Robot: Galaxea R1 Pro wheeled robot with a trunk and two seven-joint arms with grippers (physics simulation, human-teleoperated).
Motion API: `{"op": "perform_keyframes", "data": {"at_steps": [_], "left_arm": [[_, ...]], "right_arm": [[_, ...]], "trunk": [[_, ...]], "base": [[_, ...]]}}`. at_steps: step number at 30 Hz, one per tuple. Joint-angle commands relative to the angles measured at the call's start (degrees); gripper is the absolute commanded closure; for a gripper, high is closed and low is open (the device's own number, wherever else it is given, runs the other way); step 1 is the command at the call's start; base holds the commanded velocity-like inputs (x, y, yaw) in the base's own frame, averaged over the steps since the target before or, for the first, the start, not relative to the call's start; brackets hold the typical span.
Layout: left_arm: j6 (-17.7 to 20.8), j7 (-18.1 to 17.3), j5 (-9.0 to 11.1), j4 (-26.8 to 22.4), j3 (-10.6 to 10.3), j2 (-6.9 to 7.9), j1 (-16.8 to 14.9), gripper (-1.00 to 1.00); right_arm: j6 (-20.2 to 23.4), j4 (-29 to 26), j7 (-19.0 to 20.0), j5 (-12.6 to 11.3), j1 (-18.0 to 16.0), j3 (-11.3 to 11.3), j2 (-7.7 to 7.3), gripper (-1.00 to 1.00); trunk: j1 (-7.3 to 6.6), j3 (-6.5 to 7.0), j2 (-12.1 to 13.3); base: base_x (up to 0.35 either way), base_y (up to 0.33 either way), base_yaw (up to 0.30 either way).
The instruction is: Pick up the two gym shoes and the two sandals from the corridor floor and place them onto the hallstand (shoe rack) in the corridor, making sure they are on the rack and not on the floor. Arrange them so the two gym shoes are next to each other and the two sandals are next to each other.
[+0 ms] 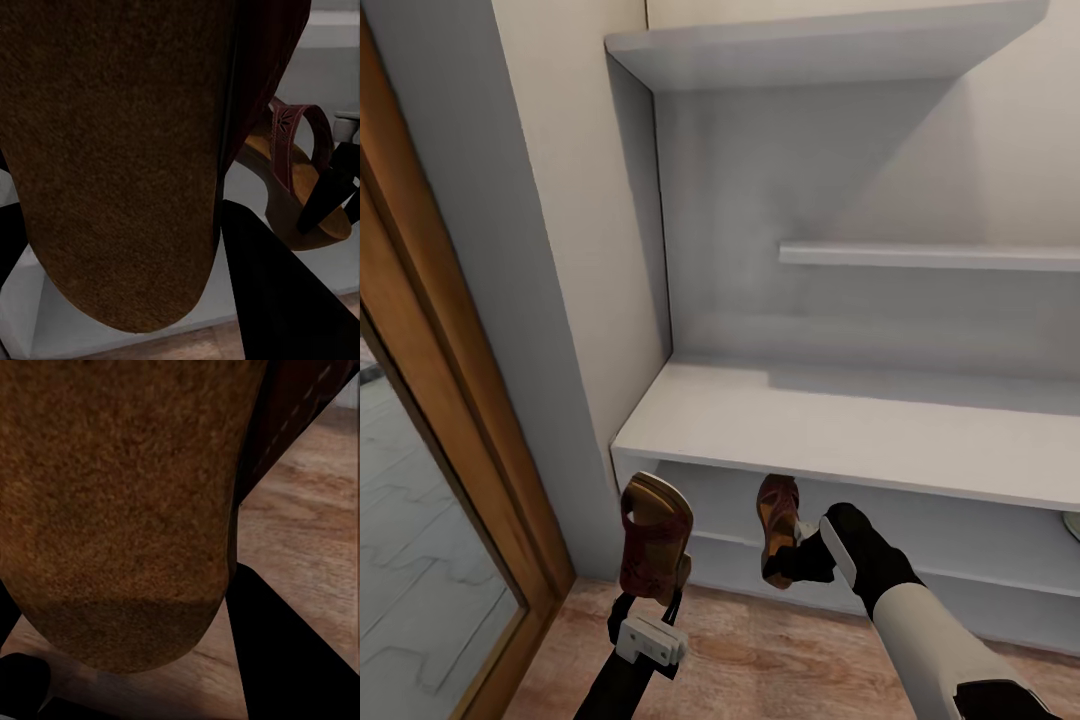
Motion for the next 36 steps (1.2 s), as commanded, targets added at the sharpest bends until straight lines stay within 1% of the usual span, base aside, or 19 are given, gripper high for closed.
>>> {"op": "perform_keyframes", "data": {"at_steps": [1, 16, 20, 27, 29, 36], "left_arm": [[0.0, 0.03, -0.16, 0.0, 0.0, 0.0, 0.0, 1.0], [0.0, 0.03, -0.16, 0.0, 0.0, 0.0, 0.0, 1.0], [0.0, 0.07, -0.19, 0.0, 0.0, 0.0, 0.0, 1.0], [0.0, 0.07, -0.17, 0.0, 0.0, 0.0, 0.0, 1.0], [0.0, 0.09, -0.19, 0.0, 0.0, 0.0, 0.0, 1.0], [0.0, 0.1, -0.16, 0.0, 0.0, 0.0, 0.0, 1.0]], "right_arm": [[0.0, 0.0, -0.02, -0.06, 0.01, 0.0, 0.0, 1.0], [0.0, 0.0, -0.02, -0.06, 0.01, 0.0, 0.0, 1.0], [0.0, 0.32, -0.02, -0.04, 0.02, 0.0, 0.0, 1.0], [-0.04, 8.52, -0.02, -0.28, 0.02, 0.0, 0.0, 1.0], [-0.05, 9.48, -0.02, -0.29, 0.02, 0.0, 0.0, 1.0], [-0.07, 10.05, -0.02, -0.3, 0.02, 0.0, -0.04, 1.0]], "trunk": [[0.0, 0.0, 0.0], [0.0, 0.0, 0.0], [0.0, 0.0, 0.0], [0.0, 0.0, 0.0], [0.0, 0.0, 0.0], [0.0, 0.0, 0.0]], "base": [[0.133, 0.0, 0.0], [0.02, 0.0, 0.0], [0.114, 0.0, 0.0], [0.175, 0.0, 0.0], [0.114, 0.0, 0.0], [0.155, 0.0, 0.0]]}}
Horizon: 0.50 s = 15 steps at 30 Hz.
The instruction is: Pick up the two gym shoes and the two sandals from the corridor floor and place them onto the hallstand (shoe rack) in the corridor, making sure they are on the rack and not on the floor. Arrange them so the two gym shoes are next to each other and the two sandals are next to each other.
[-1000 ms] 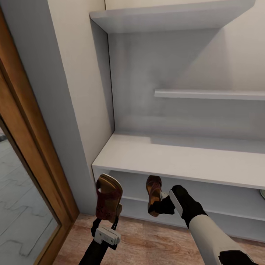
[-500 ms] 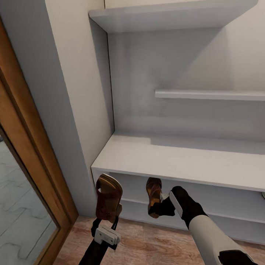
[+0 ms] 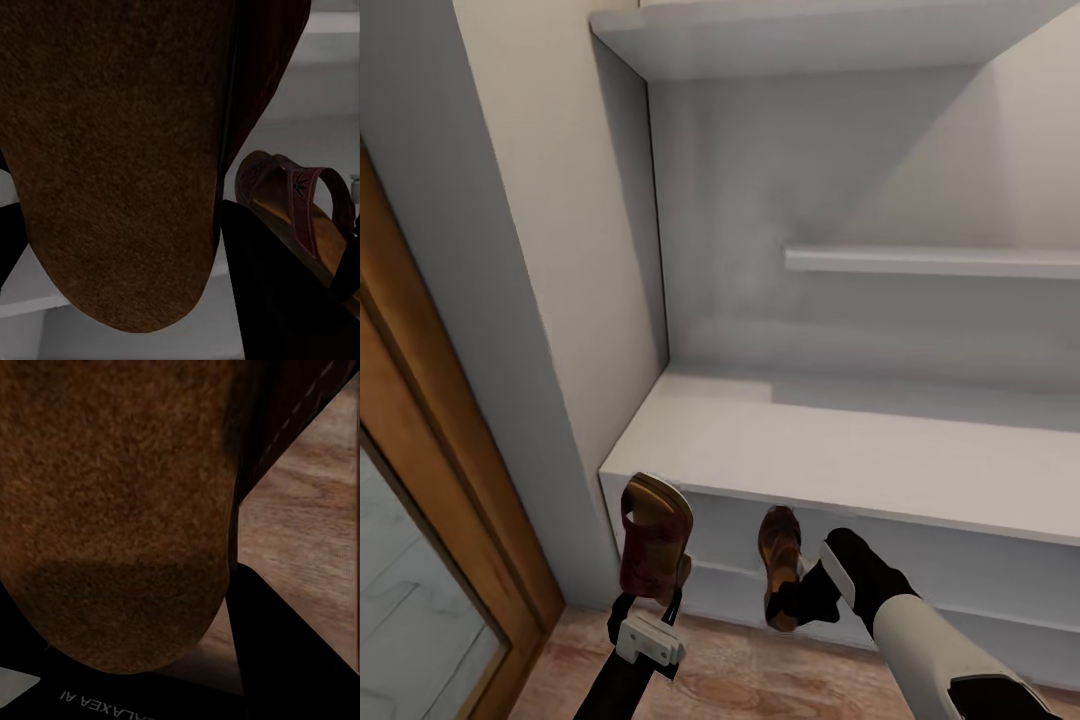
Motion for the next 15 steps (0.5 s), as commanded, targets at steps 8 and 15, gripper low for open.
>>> {"op": "perform_keyframes", "data": {"at_steps": [8, 15], "left_arm": [[0.01, -0.04, -0.2, 0.0, 0.0, 0.0, 0.0, 1.0], [0.01, -0.04, -0.19, 0.0, 0.0, 0.0, 0.0, 1.0]], "right_arm": [[0.01, 0.02, -0.01, -0.04, 0.0, 0.0, -0.03, 1.0], [0.02, -0.02, -0.01, -0.04, 0.0, -0.01, -0.04, 1.0]], "trunk": [[0.0, 0.0, 0.0], [0.0, 0.0, 0.0]], "base": [[0.148, 0.0, 0.0], [0.009, 0.0, 0.0]]}}
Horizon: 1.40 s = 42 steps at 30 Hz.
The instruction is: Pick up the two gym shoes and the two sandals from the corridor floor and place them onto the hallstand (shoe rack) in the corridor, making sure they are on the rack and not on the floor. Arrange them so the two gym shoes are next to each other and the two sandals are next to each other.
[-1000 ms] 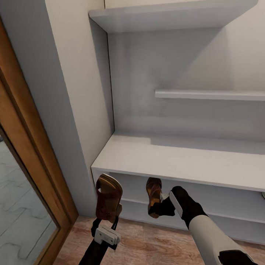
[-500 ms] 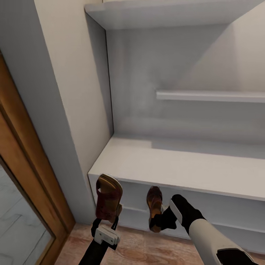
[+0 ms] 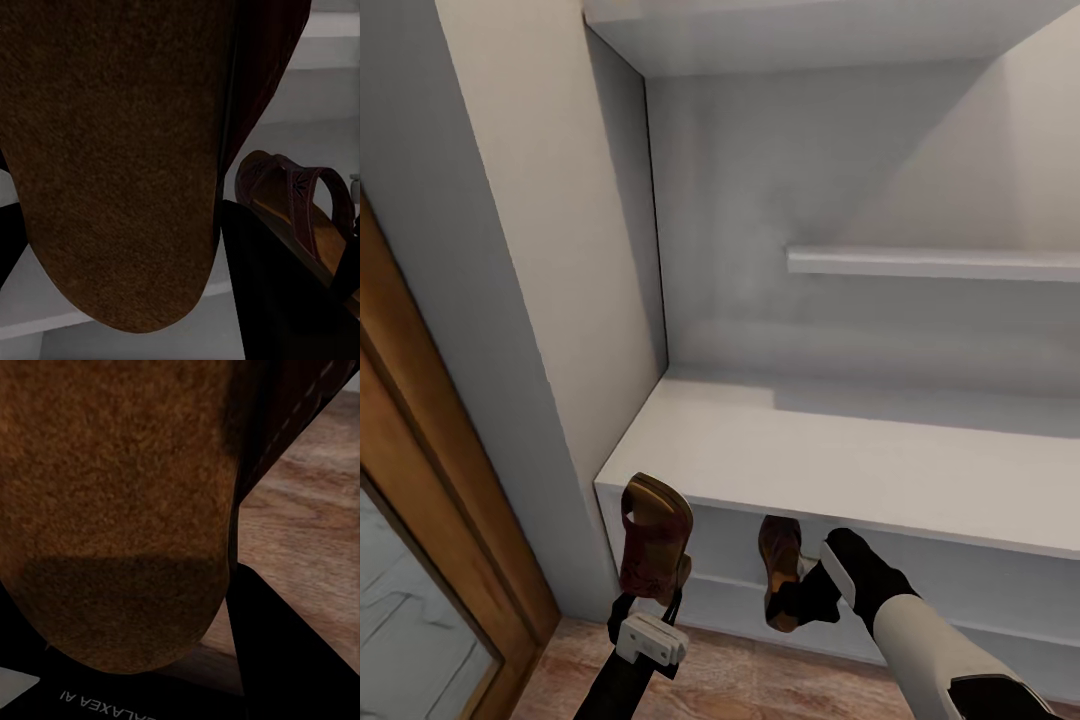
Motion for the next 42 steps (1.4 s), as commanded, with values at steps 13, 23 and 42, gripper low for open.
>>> {"op": "perform_keyframes", "data": {"at_steps": [13, 23, 42], "left_arm": [[0.0, 0.05, -0.21, 0.0, 0.0, 0.0, 0.0, 1.0], [0.0, 0.05, -0.19, 0.0, 0.0, 0.0, 0.0, 1.0], [0.0, 0.05, -0.18, 0.0, 0.0, 0.0, 0.0, 1.0]], "right_arm": [[0.0, 0.06, -0.01, -0.02, 0.0, 0.01, 0.0, 1.0], [-0.01, 0.0, -0.01, -0.02, 0.0, -0.07, -0.07, 1.0], [-3.49, -0.01, -0.01, -0.02, 0.0, -0.12, -0.09, 1.0]], "trunk": [[0.0, 0.0, 0.0], [0.0, 0.0, 0.0], [0.0, 0.0, 0.0]], "base": [[0.0, 0.0, 0.0], [0.0, 0.0, 0.0], [0.021, 0.0, 0.0]]}}
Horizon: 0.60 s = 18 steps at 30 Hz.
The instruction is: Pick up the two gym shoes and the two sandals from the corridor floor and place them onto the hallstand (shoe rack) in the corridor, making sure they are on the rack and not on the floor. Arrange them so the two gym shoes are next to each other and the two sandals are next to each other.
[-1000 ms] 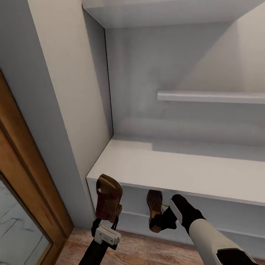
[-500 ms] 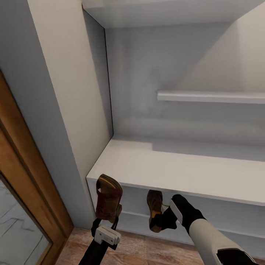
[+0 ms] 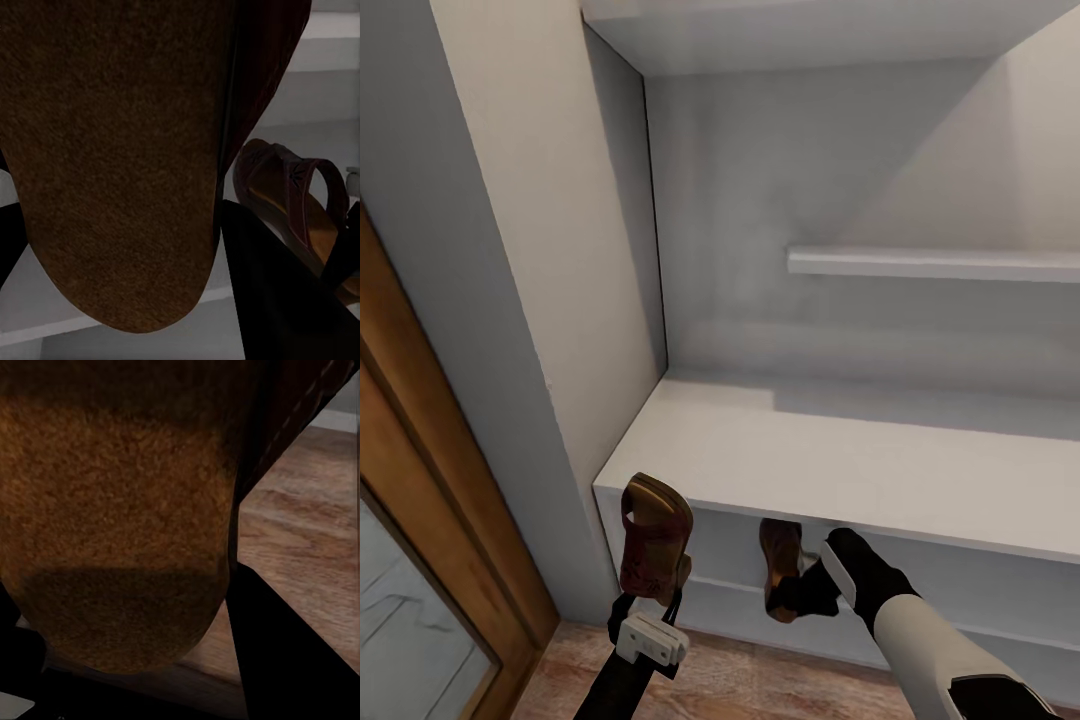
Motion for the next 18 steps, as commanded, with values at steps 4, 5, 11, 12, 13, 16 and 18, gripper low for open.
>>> {"op": "perform_keyframes", "data": {"at_steps": [4, 5, 11, 12, 13, 16, 18], "left_arm": [[0.01, 0.04, -0.22, 0.0, 0.0, 0.0, 0.0, 1.0], [0.01, 0.04, -0.2, 0.0, 0.0, 0.0, 0.0, 1.0], [0.01, 0.04, -0.21, 0.02, 0.0, 0.0, 0.0, 1.0], [0.01, 0.04, -0.19, 0.02, 0.0, 0.0, 0.0, 1.0], [0.01, 0.04, -0.19, 0.04, 0.0, 0.0, 0.0, 1.0], [0.01, 0.04, -0.22, 0.07, 0.0, 0.0, 0.0, 1.0], [0.01, 0.04, -0.23, 0.08, 0.0, 0.0, 0.0, 1.0]], "right_arm": [[-0.72, 0.0, -0.01, -0.02, 0.0, -0.05, -0.03, 1.0], [-0.76, 0.0, -0.01, -0.02, 0.0, -0.05, -0.02, 1.0], [-0.9, 0.0, -0.01, -0.02, 0.0, -0.06, -0.07, 1.0], [-0.9, 0.0, -0.01, -0.02, 0.0, -0.06, -0.05, 1.0], [-0.9, 0.0, -0.01, -0.02, 0.0, -0.06, -0.06, 1.0], [-0.91, 0.0, -0.01, -0.02, 0.0, -0.06, -0.08, 1.0], [-0.91, 0.0, -0.01, -0.02, 0.0, -0.06, -0.08, 1.0]], "trunk": [[0.0, 0.0, 0.0], [0.0, 0.0, 0.0], [0.0, 0.0, 0.0], [0.0, 0.0, 0.0], [0.0, 0.0, 0.0], [0.0, 0.0, 0.0], [0.0, 0.0, 0.0]], "base": [[0.0, 0.0, 0.0], [0.0, 0.0, 0.0], [0.0, 0.0, 0.0], [0.0, 0.0, 0.0], [0.0, 0.0, 0.0], [0.0, 0.0, 0.0], [0.0, 0.0, 0.0]]}}
